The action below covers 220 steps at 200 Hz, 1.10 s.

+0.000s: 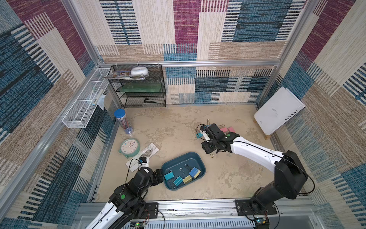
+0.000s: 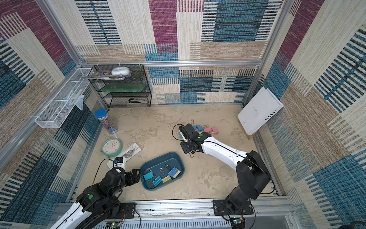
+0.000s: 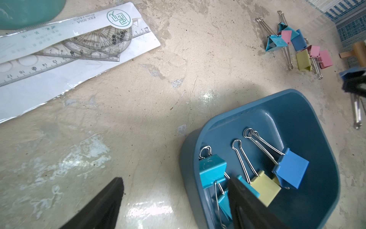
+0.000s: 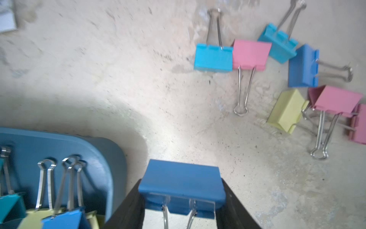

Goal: Put the binder clips in the storage box
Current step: Place the binder clip in the storage box.

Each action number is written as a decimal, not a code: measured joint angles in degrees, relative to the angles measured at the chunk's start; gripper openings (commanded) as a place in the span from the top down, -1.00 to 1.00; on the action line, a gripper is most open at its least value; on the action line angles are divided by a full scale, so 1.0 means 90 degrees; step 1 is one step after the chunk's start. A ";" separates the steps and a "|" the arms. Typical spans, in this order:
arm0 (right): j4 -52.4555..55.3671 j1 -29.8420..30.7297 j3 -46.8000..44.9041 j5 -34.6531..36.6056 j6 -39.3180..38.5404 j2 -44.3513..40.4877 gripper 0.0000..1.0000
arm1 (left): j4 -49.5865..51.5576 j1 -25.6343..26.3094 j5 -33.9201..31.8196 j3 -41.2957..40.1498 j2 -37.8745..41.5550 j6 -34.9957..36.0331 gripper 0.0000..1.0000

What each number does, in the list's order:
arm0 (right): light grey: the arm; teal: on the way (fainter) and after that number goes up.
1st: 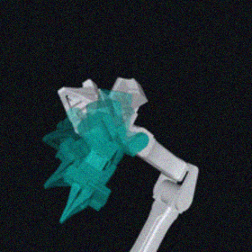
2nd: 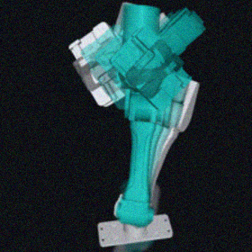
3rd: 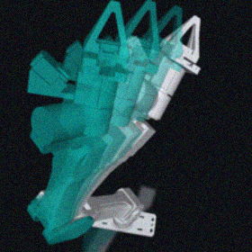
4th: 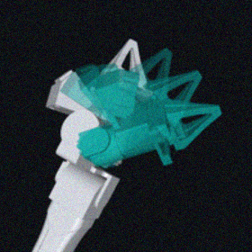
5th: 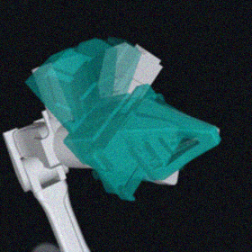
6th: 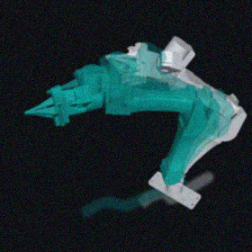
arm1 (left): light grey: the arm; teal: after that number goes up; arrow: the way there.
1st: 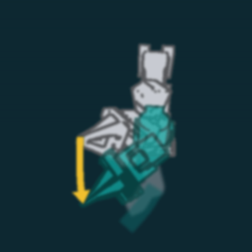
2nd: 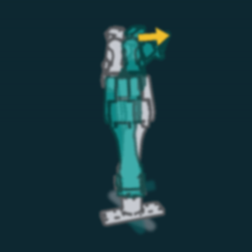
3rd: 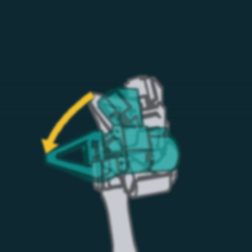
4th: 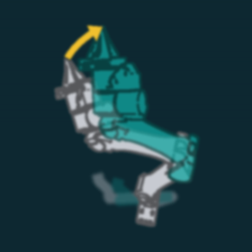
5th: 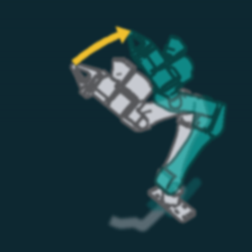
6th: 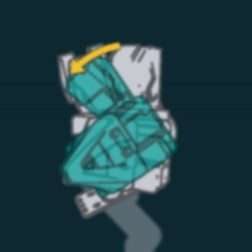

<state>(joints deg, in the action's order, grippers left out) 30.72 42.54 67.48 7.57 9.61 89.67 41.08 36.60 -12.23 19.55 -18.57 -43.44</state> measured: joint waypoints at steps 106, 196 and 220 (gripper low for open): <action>-0.0119 0.2448 0.0991 -0.0631 0.1734 0.1564 -0.02 | 0.0000 0.0000 0.0005 0.0000 0.0036 0.0002 -0.73; -0.0629 0.2591 0.0920 -0.0743 0.2217 0.2091 -0.54 | 0.0000 0.0000 0.0007 -0.0017 0.0131 0.0002 -0.73; -0.0515 0.2574 0.0940 -0.0520 0.2149 0.1904 -0.55 | 0.0000 0.0000 0.0007 -0.0017 0.0131 0.0002 -0.73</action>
<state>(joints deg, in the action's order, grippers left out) 26.09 65.71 75.94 2.90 28.95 106.80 41.08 36.60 -12.16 19.40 -17.39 -43.42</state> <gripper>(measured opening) 0.782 0.864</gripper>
